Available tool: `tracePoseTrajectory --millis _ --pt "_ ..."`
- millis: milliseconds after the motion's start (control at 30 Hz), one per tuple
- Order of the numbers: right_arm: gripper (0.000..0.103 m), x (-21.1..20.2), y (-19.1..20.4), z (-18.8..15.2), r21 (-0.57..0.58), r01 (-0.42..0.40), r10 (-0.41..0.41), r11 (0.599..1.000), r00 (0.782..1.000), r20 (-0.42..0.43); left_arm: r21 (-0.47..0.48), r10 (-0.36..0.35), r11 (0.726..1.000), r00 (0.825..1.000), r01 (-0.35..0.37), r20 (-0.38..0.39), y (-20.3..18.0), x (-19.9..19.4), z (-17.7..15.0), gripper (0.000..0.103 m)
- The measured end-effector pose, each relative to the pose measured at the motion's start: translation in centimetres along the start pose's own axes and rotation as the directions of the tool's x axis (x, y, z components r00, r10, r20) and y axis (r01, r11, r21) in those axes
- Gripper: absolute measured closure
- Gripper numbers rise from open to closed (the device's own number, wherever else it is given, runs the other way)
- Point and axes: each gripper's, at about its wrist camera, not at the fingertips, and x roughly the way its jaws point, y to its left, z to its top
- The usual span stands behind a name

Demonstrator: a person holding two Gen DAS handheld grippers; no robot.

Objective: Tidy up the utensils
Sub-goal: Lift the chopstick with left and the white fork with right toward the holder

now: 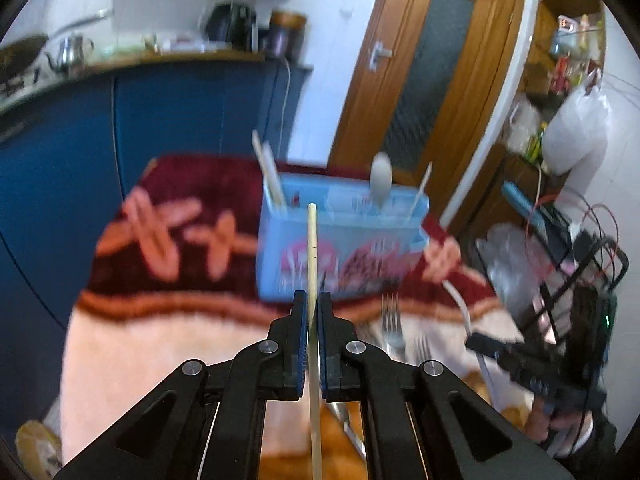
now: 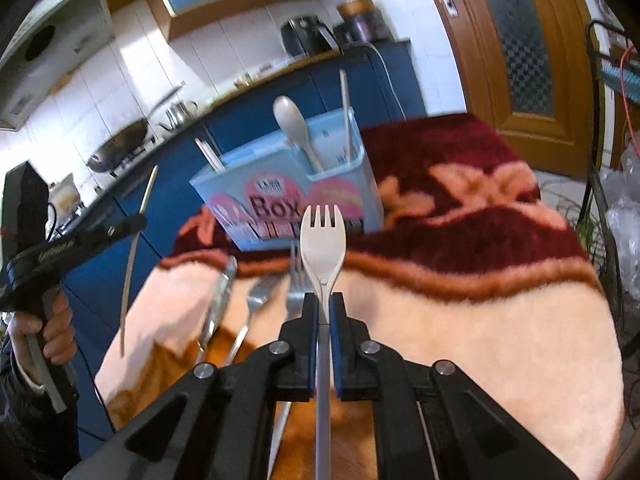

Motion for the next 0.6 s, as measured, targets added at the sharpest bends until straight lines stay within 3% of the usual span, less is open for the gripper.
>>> tracePoseTrajectory --millis 167,333,600 --pt "0.095 -1.2 0.5 1.3 -0.029 -0.009 0.011 1.000 0.995 0.095 0.016 0.046 0.999 0.991 -0.049 0.127 -0.2 -0.4 2.5 0.099" --pt "0.095 -1.4 0.2 2.9 -0.031 -0.012 0.016 0.999 0.990 0.140 0.010 0.052 0.998 0.967 -0.056 0.249 -0.4 0.1 5.0 0.099" --pt "0.095 -0.3 -0.6 4.9 -0.030 -0.010 0.015 1.000 0.985 0.175 0.041 0.024 0.998 0.897 -0.047 0.442 -1.3 1.2 8.9 0.099"
